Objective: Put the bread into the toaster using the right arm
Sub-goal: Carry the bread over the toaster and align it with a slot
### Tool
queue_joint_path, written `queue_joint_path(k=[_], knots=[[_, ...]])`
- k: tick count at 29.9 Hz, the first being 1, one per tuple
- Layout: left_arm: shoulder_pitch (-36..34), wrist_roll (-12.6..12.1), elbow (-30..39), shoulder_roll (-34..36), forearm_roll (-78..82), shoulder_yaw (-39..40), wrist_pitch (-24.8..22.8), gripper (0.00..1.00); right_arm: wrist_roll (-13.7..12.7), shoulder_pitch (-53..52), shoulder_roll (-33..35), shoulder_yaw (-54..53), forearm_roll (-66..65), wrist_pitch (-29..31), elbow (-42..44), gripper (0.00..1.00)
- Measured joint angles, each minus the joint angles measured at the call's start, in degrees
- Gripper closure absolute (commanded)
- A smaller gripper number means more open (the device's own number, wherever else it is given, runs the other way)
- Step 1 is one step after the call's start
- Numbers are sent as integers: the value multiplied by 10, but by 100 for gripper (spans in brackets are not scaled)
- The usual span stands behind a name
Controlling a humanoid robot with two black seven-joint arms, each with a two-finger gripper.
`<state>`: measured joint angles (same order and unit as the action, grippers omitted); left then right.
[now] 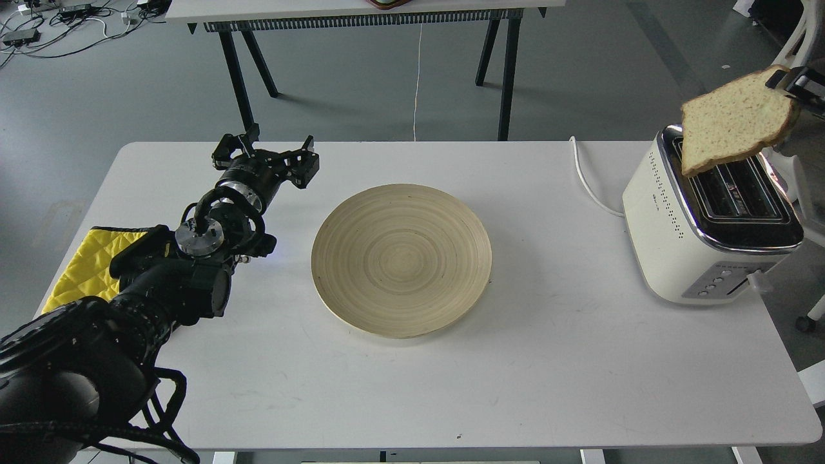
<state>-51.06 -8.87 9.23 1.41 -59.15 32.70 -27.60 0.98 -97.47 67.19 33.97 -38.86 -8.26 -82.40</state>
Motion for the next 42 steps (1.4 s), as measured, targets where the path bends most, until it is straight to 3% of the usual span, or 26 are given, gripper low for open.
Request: queue_joint_path(k=[30, 42], knots=[[0, 0, 0, 0, 0, 0, 0, 0, -4, 0, 10, 10, -2, 6, 5, 85], [0, 0, 0, 0, 0, 0, 0, 0, -5, 0, 26, 10, -10, 37, 13, 85]])
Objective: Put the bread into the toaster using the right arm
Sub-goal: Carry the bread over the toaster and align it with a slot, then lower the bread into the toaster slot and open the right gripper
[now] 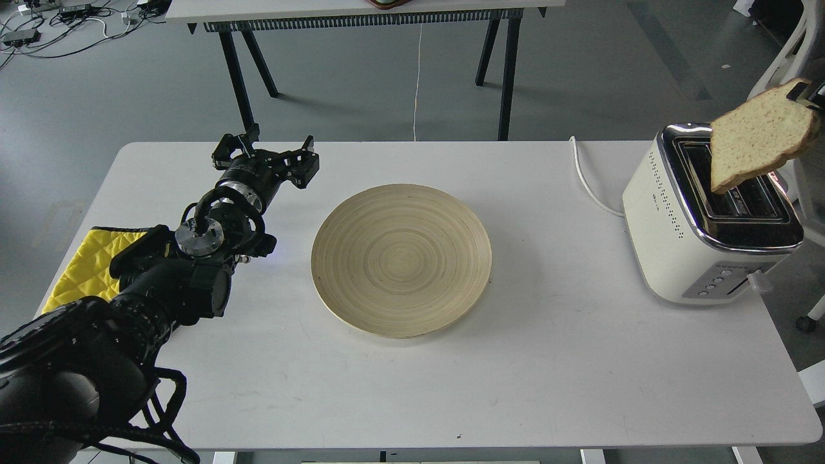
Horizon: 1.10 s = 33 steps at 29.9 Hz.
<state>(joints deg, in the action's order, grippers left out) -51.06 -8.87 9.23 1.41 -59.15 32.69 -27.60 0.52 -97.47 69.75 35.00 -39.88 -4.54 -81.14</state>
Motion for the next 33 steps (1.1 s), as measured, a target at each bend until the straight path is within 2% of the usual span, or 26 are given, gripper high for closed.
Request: queue_joint_path(k=[27, 30, 33], knots=[[0, 0, 0, 0, 0, 0, 0, 0, 0, 25, -22, 30, 0, 10, -1, 84], [0, 0, 0, 0, 0, 0, 0, 0, 0, 33, -33, 30, 1, 8, -1, 81], [0, 0, 0, 0, 0, 0, 0, 0, 0, 38, -38, 29, 2, 4, 1, 71]])
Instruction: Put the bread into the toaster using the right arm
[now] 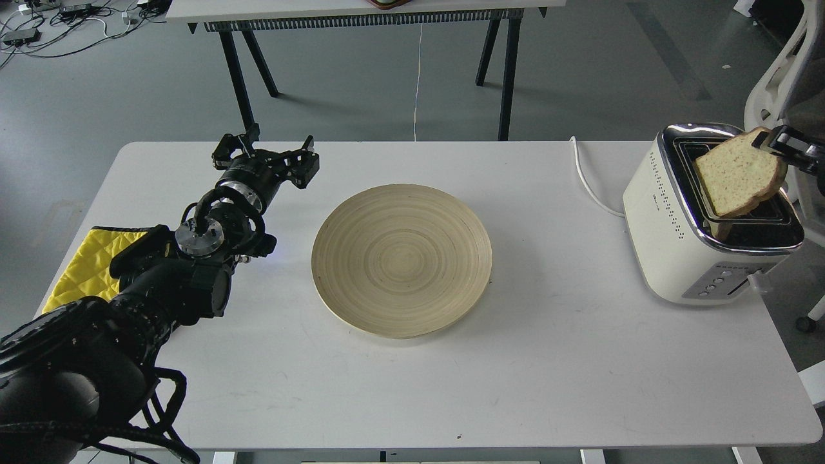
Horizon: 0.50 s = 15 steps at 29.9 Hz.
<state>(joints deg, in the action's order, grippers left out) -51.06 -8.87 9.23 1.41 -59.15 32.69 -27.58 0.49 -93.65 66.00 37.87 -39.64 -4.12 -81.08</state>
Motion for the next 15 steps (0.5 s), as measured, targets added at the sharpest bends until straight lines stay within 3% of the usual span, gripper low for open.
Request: queue_joint_path(k=[4, 5, 7, 15], knots=[[0, 0, 0, 0, 0, 0, 0, 0, -1, 13, -7, -2, 5, -10, 6, 57], [0, 0, 0, 0, 0, 0, 0, 0, -1, 16, -11, -4, 6, -16, 9, 47], [0, 0, 0, 0, 0, 0, 0, 0, -1, 21, -19, -4, 8, -27, 15, 0], [0, 0, 0, 0, 0, 0, 0, 0, -1, 27, -26, -16, 20, -38, 21, 1]])
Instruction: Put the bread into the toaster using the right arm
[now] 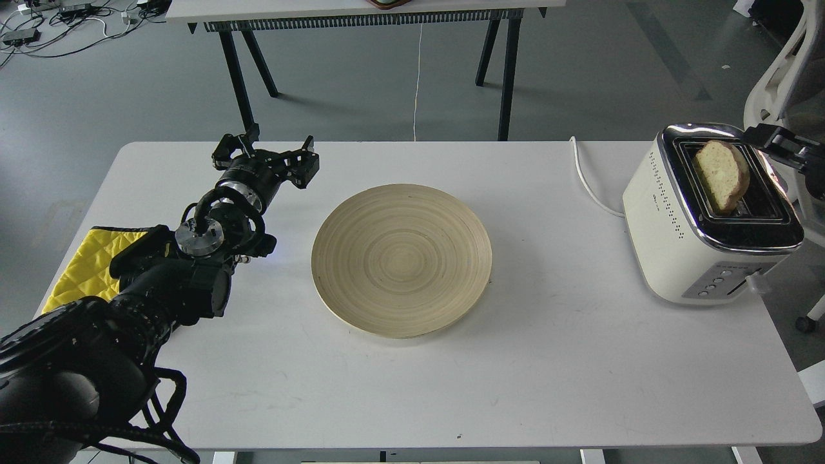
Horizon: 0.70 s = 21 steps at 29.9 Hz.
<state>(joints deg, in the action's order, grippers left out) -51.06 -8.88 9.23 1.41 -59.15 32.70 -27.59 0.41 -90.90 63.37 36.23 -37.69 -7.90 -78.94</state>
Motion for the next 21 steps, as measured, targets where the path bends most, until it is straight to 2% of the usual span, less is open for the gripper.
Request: queue_joint_path(k=[6, 14, 21], knots=[[0, 0, 0, 0, 0, 0, 0, 0, 2, -3, -19, -32, 63, -1, -3, 1], [0, 0, 0, 0, 0, 0, 0, 0, 8, -1, -71, -111, 252, -1, -6, 1], [0, 0, 0, 0, 0, 0, 0, 0, 53, 33, -135, -179, 386, -1, 2, 1]])
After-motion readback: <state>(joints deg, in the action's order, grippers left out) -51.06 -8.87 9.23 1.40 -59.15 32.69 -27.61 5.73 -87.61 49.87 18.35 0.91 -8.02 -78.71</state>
